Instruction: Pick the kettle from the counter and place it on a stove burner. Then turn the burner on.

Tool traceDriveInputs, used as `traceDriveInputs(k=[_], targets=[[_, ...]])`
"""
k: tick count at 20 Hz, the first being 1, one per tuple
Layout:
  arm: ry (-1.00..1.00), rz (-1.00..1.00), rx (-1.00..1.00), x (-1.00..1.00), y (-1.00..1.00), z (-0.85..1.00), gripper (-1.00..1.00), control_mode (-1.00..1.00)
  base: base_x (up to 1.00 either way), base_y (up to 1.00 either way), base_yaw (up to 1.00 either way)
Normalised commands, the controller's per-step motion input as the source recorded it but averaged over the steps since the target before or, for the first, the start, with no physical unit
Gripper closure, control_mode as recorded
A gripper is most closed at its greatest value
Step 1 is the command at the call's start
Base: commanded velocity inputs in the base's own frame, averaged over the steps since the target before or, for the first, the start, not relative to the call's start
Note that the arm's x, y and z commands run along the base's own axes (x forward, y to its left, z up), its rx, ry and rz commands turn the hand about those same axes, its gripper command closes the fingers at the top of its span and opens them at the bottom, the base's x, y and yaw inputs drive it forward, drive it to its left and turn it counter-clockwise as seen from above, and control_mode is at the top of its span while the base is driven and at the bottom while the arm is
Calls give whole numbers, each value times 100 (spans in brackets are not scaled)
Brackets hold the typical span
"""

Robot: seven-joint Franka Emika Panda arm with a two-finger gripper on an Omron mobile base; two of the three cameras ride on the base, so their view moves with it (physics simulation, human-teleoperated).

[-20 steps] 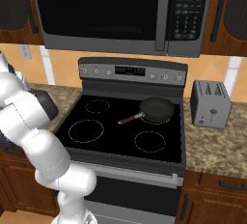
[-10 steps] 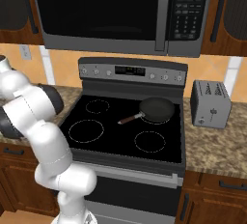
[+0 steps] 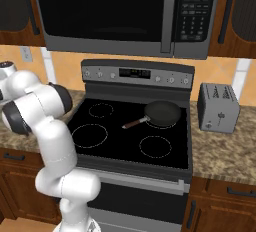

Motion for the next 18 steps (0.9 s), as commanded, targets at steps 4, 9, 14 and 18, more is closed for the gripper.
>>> traceDriveInputs(k=[4,9,14,18], targets=[[2,0,0,11,7,-14,-100,-100,0,0,0],[0,0,0,14,18,-2,-100,-100,0,0,0],[0,0,0,18,14,-10,-100,-100,0,0,0],[0,0,0,13,1,-22,-100,-100,0,0,0]])
